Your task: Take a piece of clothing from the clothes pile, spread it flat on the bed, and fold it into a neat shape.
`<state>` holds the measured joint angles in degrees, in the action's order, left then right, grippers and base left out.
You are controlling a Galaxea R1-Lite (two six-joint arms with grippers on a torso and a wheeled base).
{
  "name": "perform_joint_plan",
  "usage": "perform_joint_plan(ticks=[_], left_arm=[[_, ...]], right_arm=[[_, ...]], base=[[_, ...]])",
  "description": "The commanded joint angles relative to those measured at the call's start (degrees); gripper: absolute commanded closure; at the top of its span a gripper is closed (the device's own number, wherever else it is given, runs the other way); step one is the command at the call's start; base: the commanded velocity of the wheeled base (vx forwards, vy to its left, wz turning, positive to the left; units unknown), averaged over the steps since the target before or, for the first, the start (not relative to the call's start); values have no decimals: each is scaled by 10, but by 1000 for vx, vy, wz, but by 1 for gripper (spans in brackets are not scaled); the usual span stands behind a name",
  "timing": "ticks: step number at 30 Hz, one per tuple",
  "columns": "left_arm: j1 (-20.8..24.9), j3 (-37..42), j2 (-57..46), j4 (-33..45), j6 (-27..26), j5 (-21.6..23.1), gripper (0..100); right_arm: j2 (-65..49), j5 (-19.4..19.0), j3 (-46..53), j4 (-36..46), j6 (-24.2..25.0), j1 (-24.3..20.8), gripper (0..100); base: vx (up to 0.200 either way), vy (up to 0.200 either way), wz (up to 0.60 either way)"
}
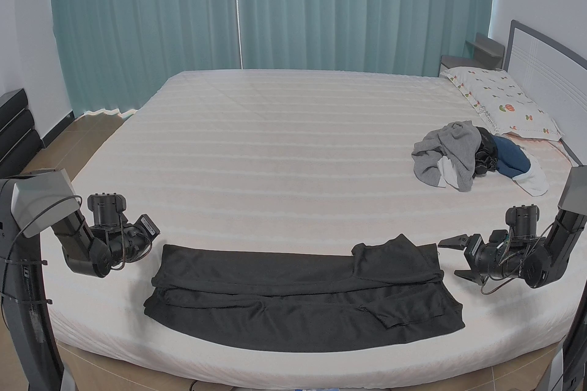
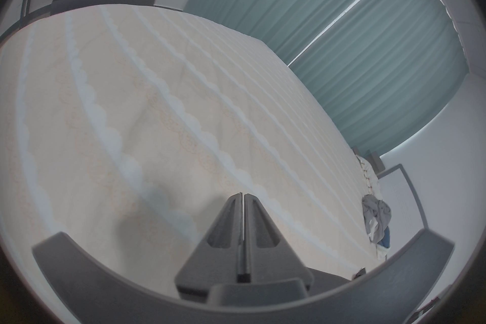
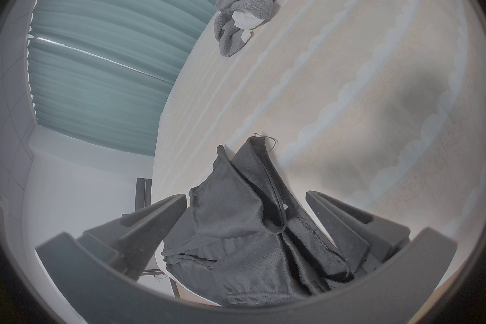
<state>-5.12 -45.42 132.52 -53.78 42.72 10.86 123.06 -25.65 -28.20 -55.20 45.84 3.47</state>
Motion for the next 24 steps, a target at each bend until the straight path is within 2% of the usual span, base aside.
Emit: perform_joint_plan(ticks=[1,5,6,10,15,24], left_arm=[[27,144,-147,-15,23,11,100],[64,237,-187,-21,19,12,100],[82,270,-191,-29,17,13,0],[103,315,-193,-55,2,12,0],[114,360,-190,-62,-87,14,0],[122,337,-148,-66,-98,17,0]], right_arm=[[-5,0,10,-2,0,-3,0],[-6,0,15,-2,0,-4,0],[-6,0,17,-2,0,-5,0],[-6,0,20,-2,-4,-6,0],[-2,1,27,-21,-3,-4,0],[2,0,46,-60,-3,-7,0]], base=[[0,0,0],[0,0,0],[0,0,0],[0,0,0],[0,0,0],[0,0,0]])
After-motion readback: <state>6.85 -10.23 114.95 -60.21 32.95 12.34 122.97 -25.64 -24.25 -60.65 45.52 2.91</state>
